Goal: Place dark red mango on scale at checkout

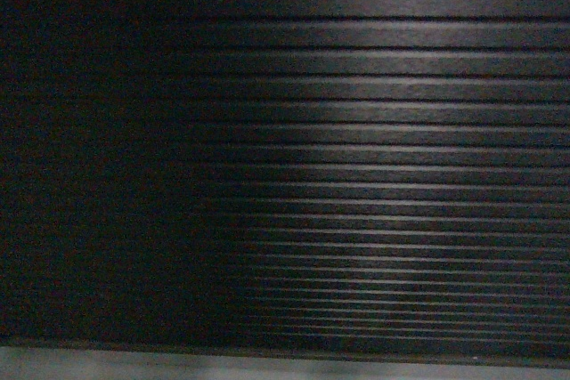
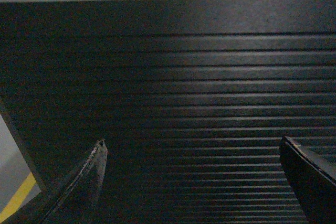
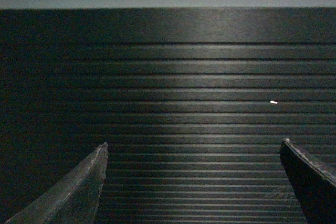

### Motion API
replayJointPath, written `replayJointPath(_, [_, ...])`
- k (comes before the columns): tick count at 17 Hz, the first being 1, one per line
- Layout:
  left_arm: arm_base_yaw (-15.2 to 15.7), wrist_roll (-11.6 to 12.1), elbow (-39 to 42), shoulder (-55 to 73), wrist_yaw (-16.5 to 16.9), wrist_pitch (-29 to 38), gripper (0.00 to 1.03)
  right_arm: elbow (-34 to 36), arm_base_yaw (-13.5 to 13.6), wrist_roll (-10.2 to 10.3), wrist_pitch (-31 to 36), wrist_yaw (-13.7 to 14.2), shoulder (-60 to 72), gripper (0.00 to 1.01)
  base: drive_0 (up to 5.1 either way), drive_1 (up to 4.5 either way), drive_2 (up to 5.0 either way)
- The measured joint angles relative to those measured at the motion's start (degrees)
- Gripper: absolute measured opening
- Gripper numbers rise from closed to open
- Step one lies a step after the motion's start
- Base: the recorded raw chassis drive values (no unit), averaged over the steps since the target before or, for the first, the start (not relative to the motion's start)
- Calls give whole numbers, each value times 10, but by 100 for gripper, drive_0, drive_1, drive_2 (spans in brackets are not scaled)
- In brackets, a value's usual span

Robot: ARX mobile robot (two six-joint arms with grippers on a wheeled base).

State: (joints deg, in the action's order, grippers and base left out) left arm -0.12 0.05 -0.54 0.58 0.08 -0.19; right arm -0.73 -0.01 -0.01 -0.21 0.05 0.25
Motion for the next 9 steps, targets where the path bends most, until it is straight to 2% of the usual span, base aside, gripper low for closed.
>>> replayJointPath(9, [0,0,0,0,-2,0,98,0,0,0,0,-1,0,98,0,0,0])
